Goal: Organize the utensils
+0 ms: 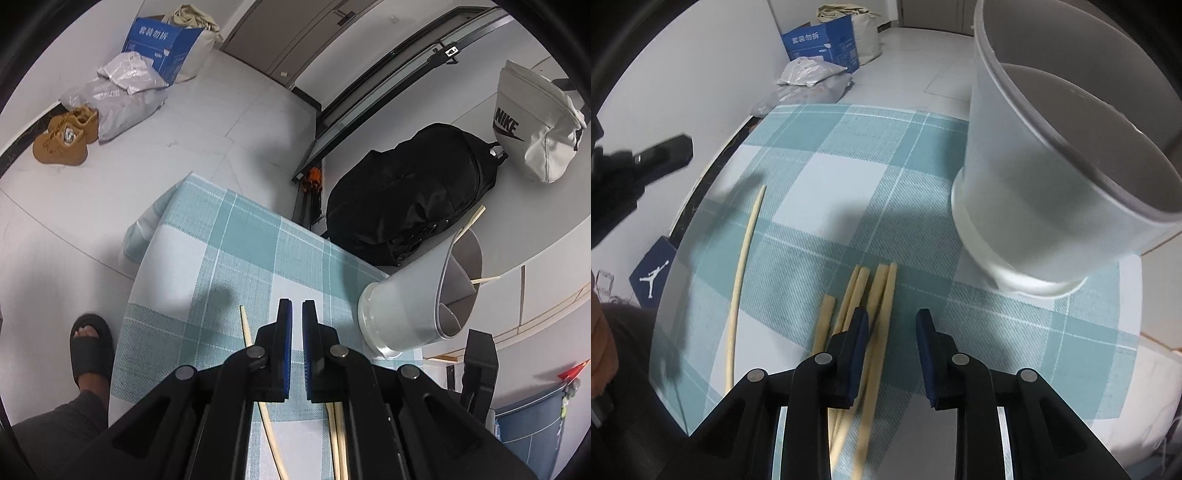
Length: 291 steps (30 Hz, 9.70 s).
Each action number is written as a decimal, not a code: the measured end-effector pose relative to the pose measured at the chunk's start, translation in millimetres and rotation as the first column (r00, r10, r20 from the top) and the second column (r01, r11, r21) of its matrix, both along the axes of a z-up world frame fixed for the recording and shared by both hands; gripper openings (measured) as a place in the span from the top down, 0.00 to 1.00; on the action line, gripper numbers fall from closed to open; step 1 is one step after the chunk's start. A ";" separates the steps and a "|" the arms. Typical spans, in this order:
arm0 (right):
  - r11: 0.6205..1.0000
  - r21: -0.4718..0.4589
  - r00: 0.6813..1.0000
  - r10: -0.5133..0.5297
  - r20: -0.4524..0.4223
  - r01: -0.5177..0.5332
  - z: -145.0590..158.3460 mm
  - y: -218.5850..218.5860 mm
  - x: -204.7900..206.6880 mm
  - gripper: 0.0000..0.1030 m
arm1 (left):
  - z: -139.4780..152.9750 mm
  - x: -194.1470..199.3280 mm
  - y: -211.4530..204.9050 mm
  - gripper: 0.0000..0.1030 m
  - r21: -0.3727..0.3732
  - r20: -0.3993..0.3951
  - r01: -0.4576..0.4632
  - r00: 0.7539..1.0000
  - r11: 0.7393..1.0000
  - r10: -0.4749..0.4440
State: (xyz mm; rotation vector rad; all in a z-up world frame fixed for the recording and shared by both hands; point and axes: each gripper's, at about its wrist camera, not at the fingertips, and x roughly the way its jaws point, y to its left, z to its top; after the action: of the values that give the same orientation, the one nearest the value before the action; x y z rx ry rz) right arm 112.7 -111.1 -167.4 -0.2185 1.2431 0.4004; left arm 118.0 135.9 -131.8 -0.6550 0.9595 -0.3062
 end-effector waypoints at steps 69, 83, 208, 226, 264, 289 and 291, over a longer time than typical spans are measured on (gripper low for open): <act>0.846 0.531 0.876 -0.284 0.389 0.038 92.0 -114.4 -85.1 0.95 | 55.6 -56.9 -104.7 0.98 0.428 0.231 0.037 0.961 0.903 -0.149; 0.877 0.481 0.841 -0.251 0.480 -0.012 111.9 -95.8 -98.6 0.95 | 75.6 -65.4 -118.6 0.99 0.466 0.252 0.117 0.933 0.877 -0.258; 0.858 0.514 0.775 -0.306 0.553 -0.028 167.7 -109.6 -83.3 0.15 | 128.0 -71.8 -122.4 0.21 0.488 0.456 -0.193 0.888 0.851 -0.061; 0.920 0.386 0.866 -0.243 0.437 0.063 76.3 -84.8 -79.1 0.11 | 25.5 -60.1 -103.9 0.20 0.481 0.287 -0.135 0.958 0.866 -0.010; 1.000 -0.017 0.995 0.008 0.101 -0.007 -3.7 -5.5 -19.1 0.80 | -0.1 -26.1 -37.1 0.21 0.355 0.106 -0.145 0.988 0.924 0.114; 0.992 0.074 0.989 -0.110 0.098 0.104 8.3 -2.9 0.2 0.97 | -19.5 -24.1 -46.0 0.21 0.382 -0.013 -0.027 0.999 0.924 0.034; 0.981 0.143 0.984 -0.146 0.105 0.130 18.8 -14.8 -3.7 0.97 | -21.3 -25.5 -50.4 0.21 0.384 -0.030 0.007 1.000 0.923 0.005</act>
State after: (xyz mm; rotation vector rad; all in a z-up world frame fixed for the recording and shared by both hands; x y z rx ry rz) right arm 109.0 -126.0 -148.6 -0.0376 1.1055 0.3456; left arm 92.5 85.5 -153.1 -0.2993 1.0143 -0.1021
